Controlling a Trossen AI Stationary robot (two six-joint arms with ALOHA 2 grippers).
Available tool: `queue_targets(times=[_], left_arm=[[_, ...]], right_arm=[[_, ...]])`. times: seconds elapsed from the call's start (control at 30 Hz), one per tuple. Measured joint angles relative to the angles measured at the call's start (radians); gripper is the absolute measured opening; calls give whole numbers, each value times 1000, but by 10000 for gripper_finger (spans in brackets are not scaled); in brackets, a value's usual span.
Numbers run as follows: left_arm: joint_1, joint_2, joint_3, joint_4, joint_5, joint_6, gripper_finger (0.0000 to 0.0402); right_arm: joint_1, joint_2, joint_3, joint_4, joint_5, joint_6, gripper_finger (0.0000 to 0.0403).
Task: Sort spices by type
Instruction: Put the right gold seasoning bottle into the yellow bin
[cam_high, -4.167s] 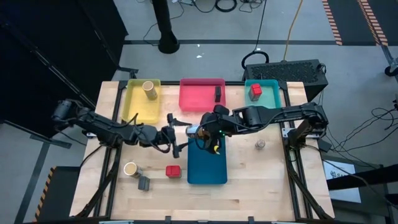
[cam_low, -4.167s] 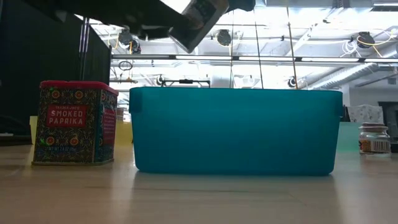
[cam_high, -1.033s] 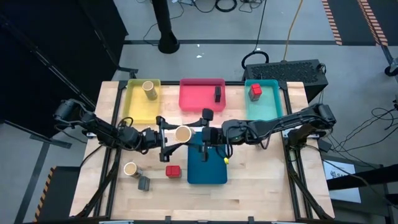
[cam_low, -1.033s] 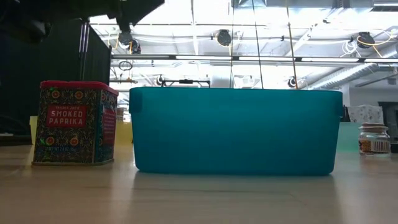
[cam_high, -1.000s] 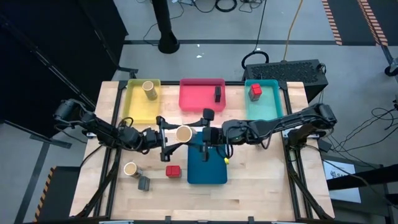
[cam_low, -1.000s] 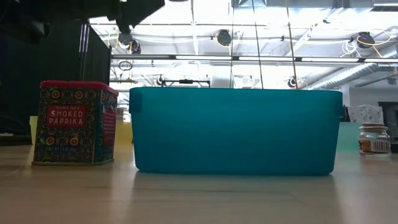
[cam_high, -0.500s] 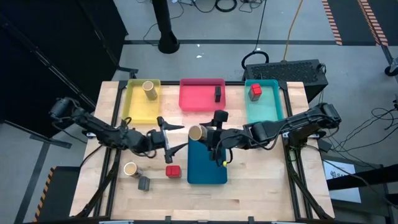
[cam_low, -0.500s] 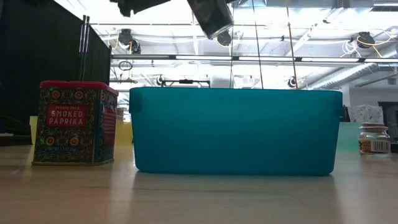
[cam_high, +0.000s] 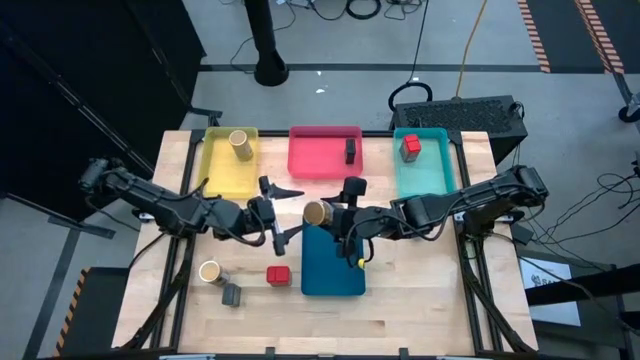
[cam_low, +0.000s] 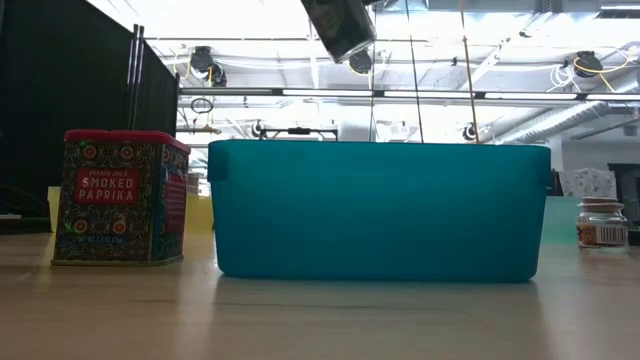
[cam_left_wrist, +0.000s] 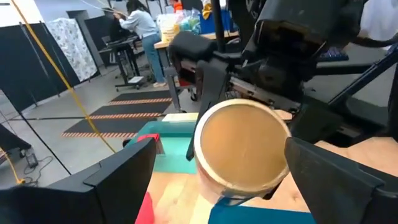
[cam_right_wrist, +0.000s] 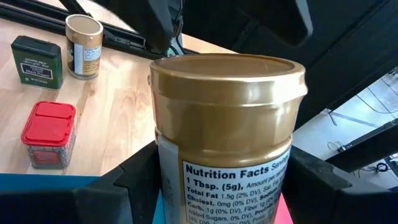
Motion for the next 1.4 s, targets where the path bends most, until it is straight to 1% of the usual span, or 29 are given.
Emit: queue_targets(times=[0.23, 0.33, 0.63, 0.87, 0.97, 1.1, 1.27, 1.4], left_arm=[[14, 36, 1, 31, 108, -21, 366], [16, 62, 1, 61, 113, -20, 366], [67, 123, 1, 164, 116, -30, 366], [84, 152, 1, 199, 199, -22, 366], [88, 176, 1, 226, 207, -16, 363], [88, 179, 1, 230, 207, 5, 339], [88, 179, 1, 229, 199, 14, 285], [88, 179, 1, 229, 192, 16, 281]], right_arm=[[-1, 0, 0, -7, -1, 0, 244], [0, 0, 0, -11, -2, 0, 245], [-1, 0, 0, -13, -2, 2, 245], [-1, 0, 0, -16, -4, 3, 246], [-1, 0, 0, -16, -4, 3, 246], [0, 0, 0, -15, -10, 5, 246], [0, 0, 0, -17, -10, 14, 246], [-1, 0, 0, -17, -10, 20, 248]])
